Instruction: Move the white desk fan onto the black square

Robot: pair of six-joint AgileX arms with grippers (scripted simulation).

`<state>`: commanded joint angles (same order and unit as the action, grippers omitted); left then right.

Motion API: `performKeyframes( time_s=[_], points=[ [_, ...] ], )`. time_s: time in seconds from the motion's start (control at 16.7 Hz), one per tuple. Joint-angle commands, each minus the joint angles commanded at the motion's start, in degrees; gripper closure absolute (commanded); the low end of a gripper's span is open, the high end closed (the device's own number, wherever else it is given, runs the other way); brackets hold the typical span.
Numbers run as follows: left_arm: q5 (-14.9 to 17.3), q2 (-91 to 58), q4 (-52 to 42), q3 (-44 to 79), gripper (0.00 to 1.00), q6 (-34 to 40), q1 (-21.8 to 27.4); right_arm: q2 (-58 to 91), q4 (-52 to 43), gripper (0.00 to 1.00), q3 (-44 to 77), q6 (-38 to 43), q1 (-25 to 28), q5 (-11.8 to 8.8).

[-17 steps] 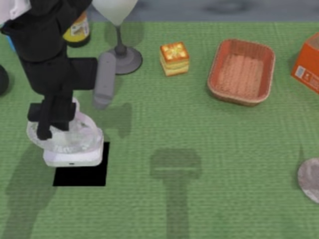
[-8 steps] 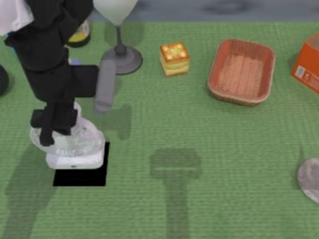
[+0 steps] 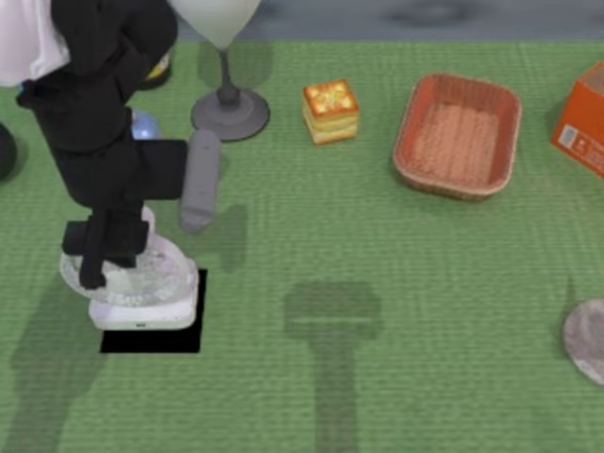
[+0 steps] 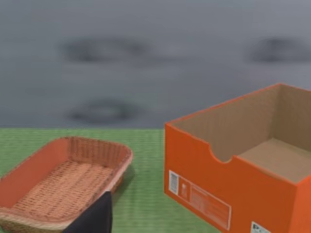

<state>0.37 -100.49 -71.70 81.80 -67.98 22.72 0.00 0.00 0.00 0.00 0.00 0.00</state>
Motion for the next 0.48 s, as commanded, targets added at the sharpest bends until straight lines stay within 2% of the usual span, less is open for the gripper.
performKeyframes(
  time_s=[0.48],
  points=[
    [0.0,0.0,0.0,0.0,0.25,0.0,0.0,0.0,0.0,0.0,0.0,0.0,0.0,0.0]
  ],
)
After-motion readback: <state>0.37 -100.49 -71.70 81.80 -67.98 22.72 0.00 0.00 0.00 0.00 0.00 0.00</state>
